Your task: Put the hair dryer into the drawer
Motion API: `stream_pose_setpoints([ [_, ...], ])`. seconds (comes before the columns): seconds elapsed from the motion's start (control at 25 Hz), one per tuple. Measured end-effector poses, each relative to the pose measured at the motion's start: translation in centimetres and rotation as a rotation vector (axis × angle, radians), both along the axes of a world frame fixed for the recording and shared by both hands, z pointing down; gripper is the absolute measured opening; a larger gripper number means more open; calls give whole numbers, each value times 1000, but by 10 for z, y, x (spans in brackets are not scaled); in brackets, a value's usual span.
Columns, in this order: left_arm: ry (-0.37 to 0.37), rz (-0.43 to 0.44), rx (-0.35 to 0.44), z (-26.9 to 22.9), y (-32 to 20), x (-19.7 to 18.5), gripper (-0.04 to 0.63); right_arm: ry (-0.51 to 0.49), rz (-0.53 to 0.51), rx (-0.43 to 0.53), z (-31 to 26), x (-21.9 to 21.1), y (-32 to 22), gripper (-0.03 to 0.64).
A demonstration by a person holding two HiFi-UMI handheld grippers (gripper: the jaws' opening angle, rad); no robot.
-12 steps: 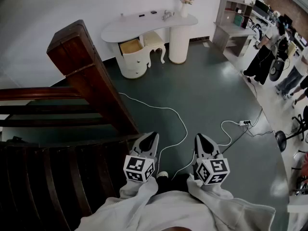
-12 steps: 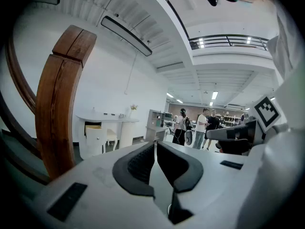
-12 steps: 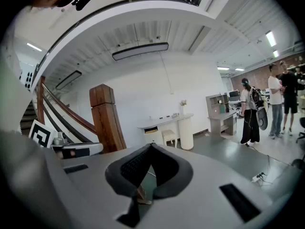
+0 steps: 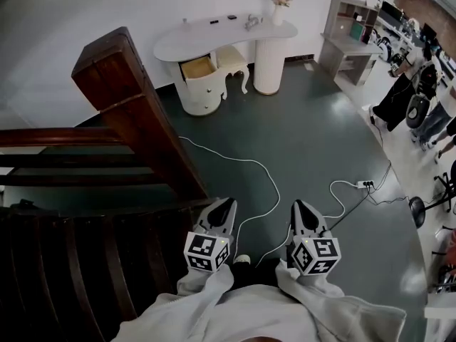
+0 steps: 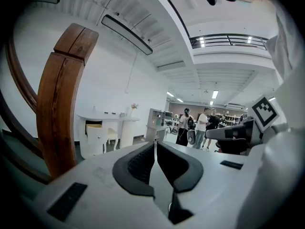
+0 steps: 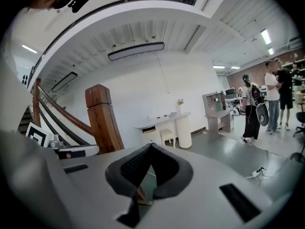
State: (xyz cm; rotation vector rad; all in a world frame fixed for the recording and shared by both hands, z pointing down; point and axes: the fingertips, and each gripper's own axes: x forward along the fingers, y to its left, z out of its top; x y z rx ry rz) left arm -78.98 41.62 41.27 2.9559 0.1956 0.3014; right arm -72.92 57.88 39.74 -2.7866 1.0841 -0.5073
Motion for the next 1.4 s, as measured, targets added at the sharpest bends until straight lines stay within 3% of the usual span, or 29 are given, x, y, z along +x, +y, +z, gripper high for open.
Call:
stream_pose_setpoints([
  [0.36, -45, 15, 2, 20, -24, -8, 26, -34, 74, -14, 23, -6, -12, 49],
  [0.64, -42, 4, 7, 17, -48, 19, 26, -4, 69, -18, 16, 28, -36, 49],
  [1.04, -27, -14, 20, 17, -73, 116, 26, 6, 29, -14, 17, 121, -64, 49],
  [1.4, -32, -17, 28, 9, -98, 227, 26, -8, 2, -10, 13, 234, -92, 49],
])
